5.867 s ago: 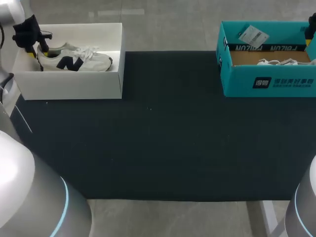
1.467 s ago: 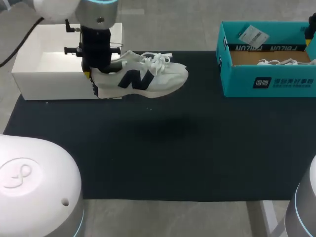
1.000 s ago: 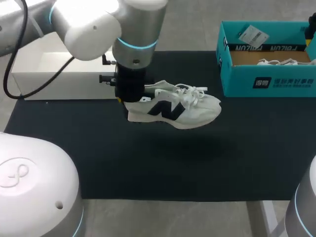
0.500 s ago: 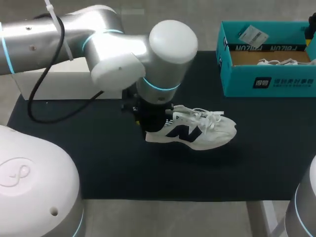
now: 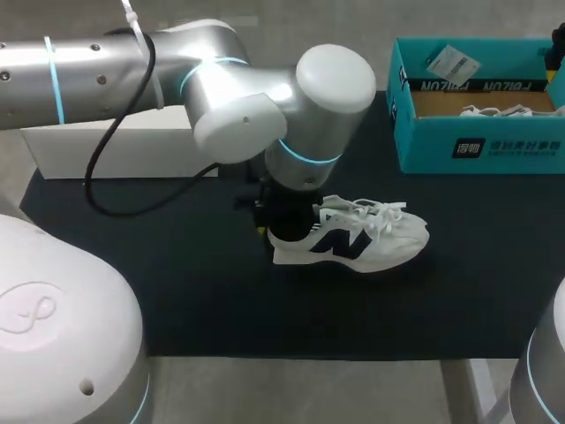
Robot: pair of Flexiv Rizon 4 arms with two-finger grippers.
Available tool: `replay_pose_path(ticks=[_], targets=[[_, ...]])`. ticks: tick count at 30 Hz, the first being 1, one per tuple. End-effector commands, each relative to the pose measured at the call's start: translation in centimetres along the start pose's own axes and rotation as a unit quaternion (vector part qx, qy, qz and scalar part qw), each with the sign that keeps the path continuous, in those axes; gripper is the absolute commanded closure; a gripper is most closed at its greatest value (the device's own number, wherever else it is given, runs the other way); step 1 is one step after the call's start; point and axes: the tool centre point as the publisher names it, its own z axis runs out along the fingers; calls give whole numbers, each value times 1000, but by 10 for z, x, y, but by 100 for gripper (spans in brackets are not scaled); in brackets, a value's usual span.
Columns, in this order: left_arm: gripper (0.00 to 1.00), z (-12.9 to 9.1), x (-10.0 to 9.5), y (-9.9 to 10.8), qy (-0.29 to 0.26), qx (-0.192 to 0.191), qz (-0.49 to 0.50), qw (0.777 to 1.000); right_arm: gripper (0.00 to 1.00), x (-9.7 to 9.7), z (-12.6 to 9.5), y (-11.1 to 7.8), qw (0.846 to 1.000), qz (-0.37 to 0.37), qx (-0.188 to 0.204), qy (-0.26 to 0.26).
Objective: Take the shoe out of the shoebox, open the shoe tongue, remove and reinsert the insole, then place the shoe into the shoebox
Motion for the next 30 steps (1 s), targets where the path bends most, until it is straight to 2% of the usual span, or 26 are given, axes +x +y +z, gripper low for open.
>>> replay_pose_path(ticks=[1,8,15,22,30], targets=[[100,7,-4,-1,1,3,5,1000,0,0,0,0,1000,0,0,0],[100,24,-2,-6,4,12,6,1000,0,0,0,0,1000,0,0,0],[100,34,-8,-6,8,10,6,1000,0,0,0,0,1000,0,0,0],[100,28,-14,-8,2,-1,6,1000,0,0,0,0,1000,0,0,0],[100,34,-23,-10,15,8,-23,1000,0,0,0,0,1000,0,0,0]])
